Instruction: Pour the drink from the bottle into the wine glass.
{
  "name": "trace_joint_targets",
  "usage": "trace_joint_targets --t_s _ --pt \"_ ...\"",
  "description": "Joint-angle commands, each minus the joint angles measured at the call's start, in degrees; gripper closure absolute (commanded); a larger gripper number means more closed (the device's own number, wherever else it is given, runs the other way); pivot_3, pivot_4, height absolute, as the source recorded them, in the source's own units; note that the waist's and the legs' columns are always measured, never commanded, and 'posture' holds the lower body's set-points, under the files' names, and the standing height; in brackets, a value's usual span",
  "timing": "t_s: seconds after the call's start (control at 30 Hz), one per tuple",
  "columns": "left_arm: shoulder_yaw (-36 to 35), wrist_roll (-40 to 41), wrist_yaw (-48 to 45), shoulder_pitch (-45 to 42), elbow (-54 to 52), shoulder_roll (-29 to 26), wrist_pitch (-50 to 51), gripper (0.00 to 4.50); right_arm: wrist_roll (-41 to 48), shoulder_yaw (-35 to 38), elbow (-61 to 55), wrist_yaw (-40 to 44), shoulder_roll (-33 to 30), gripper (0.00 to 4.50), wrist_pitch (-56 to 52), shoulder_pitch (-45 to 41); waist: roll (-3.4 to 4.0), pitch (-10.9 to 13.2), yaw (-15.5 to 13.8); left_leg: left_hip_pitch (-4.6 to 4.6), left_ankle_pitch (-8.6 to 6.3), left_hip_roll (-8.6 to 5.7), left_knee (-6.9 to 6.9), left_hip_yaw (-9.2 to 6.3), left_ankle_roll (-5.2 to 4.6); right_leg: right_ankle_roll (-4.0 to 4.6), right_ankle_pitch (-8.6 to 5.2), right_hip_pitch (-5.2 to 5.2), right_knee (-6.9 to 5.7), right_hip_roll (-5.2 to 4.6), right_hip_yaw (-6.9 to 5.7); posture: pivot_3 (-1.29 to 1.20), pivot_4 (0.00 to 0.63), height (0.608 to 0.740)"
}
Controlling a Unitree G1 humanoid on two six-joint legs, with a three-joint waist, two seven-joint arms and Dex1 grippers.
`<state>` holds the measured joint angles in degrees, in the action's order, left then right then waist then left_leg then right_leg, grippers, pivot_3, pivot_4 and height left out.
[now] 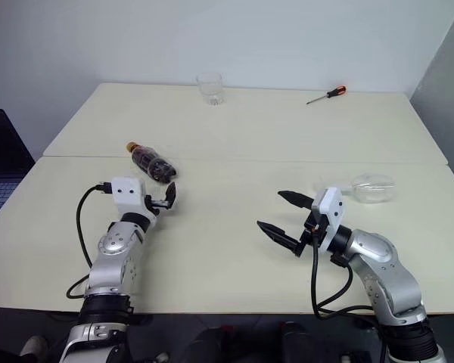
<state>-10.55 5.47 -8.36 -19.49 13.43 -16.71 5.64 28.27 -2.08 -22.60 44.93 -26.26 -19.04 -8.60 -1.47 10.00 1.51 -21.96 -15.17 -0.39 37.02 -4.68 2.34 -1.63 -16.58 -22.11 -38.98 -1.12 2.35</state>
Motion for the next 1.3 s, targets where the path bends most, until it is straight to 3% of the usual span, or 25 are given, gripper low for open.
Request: trace_joint_targets --t_s 0.03,0.33,0.67,1.0,1.3 --pt "-0.80 0.33 0.33 -0.97 -1.19 -0.32 -0.87 0.02 0.12 0.37 -1.01 0.04 0.19 0.00 1.22 -0.79 0.00 0.00 0.00 0.00 0.00 0.00 0.00 0.00 0.00 0.00 0.00 0.00 0.00 0.00 0.00 0.00 0.150 0.740" --pt "-2.87 4.35 2.88 -4.45 -4.97 2.71 4.22 0.02 -0.06 0.36 -0.67 0.50 -0.18 0.00 1.41 -0.85 -0.01 0.01 -0.01 -0.03 0.00 -0.01 0.03 -0.01 0.00 0.00 0.00 0.01 0.00 0.00 -0.01 0.00 0.150 0.740" --pt "-9.62 10.60 15.86 -12.18 -10.27 9.76 15.74 0.02 -0.11 0.26 -0.03 0.62 -0.19 0.00 1.43 -1.59 -0.04 0.01 -0.04 -0.03 0.00 -0.02 0.04 -0.01 0.01 -0.01 0.00 0.01 0.00 0.00 -0.01 0.00 0.150 0.740" --pt "-19.11 18.52 27.36 -20.32 -4.36 13.76 19.44 0.02 -0.38 -0.09 -0.19 0.57 -0.29 0.00 1.38 -1.62 -0.10 0.04 -0.04 -0.04 0.01 -0.04 0.05 -0.01 0.03 -0.02 0.00 0.01 0.00 0.01 -0.02 0.00 0.150 0.740" --pt "-22.28 22.86 30.83 -24.58 2.45 13.76 19.51 0.02 -0.19 0.03 -0.13 -0.59 0.13 0.00 0.32 -1.96 -0.19 0.09 -0.07 -0.04 0.12 -0.05 0.05 -0.01 0.21 -0.02 0.01 0.01 -0.01 0.02 -0.03 0.00 0.150 0.740"
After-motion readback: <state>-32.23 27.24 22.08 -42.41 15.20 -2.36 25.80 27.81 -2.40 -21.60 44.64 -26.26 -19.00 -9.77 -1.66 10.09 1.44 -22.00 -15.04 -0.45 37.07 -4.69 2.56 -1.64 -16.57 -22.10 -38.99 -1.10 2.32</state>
